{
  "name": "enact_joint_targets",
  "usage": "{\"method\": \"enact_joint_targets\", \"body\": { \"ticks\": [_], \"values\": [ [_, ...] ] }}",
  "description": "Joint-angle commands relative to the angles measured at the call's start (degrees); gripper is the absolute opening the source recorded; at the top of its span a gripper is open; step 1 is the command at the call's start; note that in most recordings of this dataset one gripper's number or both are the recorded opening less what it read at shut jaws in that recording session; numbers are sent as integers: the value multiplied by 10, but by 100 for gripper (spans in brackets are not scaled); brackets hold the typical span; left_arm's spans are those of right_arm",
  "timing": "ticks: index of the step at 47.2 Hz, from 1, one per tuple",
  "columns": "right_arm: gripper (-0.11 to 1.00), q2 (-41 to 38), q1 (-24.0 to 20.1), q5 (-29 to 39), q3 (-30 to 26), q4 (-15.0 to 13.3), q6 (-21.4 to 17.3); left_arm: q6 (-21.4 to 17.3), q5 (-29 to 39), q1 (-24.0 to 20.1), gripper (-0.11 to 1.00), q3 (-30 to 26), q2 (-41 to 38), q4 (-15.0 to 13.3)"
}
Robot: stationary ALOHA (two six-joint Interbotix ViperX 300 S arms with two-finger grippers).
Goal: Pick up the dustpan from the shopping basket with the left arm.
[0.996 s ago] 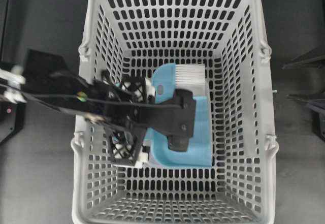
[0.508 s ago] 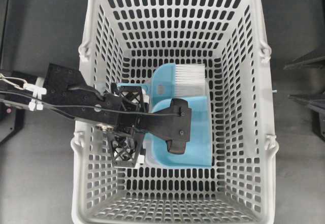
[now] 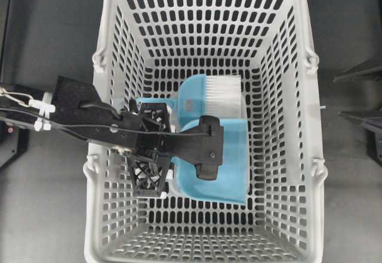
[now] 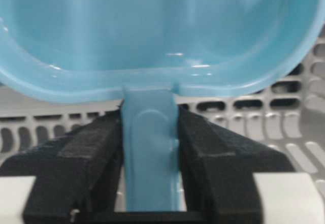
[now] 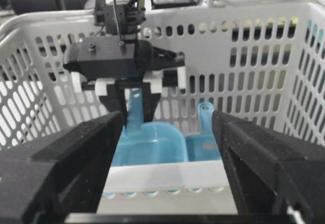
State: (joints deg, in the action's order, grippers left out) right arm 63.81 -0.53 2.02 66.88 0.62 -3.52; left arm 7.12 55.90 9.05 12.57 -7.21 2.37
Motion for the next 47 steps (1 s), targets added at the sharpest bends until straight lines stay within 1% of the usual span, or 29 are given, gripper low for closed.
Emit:
{"method": "enact_joint_targets", "body": {
  "ticks": [1,10,16,25,34,42,47],
  "values": [
    [69,-4,-1,-5,-3,2,-3,-4,-3,1,28,-9,25,2],
    [69,-4,-2,-5,-2,2,-3,-2,-3,-1,28,-13,69,2],
    [69,-4,-1,-5,-2,2,-2,0,-3,-10,28,-23,108,2],
    [69,-4,-2,-5,-1,2,-2,0,-4,-26,28,-60,159,3],
    [69,-2,-1,-5,0,2,-3,-4,1,-32,28,-92,194,3],
    [69,-2,-2,-7,0,2,-3,-6,-4,-33,28,-89,207,3],
    [69,-1,-1,-5,0,2,-3,-6,-21,-33,28,-83,212,3]
  ]
}}
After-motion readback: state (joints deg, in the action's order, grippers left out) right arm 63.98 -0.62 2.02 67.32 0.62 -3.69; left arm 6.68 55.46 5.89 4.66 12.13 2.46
